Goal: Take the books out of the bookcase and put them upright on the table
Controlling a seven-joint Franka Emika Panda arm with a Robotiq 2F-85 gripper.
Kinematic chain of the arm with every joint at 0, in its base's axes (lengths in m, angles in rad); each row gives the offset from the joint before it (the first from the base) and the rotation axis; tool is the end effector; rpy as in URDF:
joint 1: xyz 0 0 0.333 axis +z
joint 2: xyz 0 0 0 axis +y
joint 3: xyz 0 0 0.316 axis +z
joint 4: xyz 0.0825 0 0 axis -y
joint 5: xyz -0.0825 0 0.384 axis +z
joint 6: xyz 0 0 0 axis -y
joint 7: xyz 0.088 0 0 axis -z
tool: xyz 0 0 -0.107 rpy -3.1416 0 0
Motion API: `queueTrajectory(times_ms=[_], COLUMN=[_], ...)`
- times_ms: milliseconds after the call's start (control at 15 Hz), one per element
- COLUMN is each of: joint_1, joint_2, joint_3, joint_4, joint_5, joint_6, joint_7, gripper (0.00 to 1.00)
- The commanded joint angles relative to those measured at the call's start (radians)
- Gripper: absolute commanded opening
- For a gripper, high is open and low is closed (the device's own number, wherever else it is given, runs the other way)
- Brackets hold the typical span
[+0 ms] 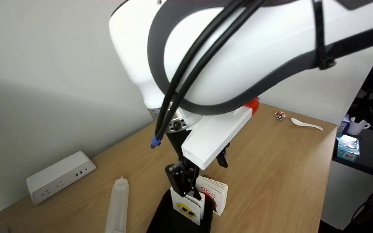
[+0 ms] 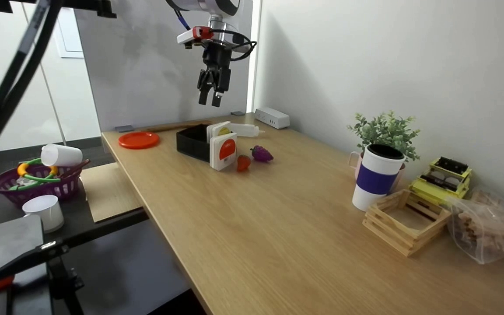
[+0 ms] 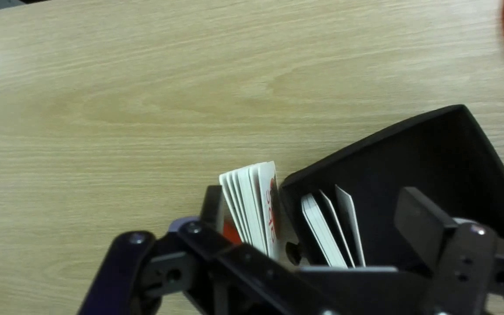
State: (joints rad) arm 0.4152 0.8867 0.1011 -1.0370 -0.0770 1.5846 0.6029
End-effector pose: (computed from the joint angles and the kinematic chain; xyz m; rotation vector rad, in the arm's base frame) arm 0.6529 0.3343 0.2849 2.9363 -0.1414 -0.4279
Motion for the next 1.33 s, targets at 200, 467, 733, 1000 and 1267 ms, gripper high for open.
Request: queueTrajectory(times_ms=[200, 467, 733, 1000, 1267], joint_1=[-0.017, -0.017, -0.030, -0.041, -0.052], joint_2=[0.007, 0.011, 0.048, 0.084, 0.138], joint_3=[0.000, 0.001, 0.014, 0.022, 0.026], joint_4=[0.000, 0.001, 0.040, 0.083, 0.157], joint_5=[0.004, -0.005, -0.012, -0.014, 0.003], joint_6=[0.003, 0.014, 0.004, 0.011, 0.020], joint_7=[-0.083, -0.109, -0.258, -0.478, -0.677], gripper=[1.00, 1.00, 1.00, 1.00, 1.00])
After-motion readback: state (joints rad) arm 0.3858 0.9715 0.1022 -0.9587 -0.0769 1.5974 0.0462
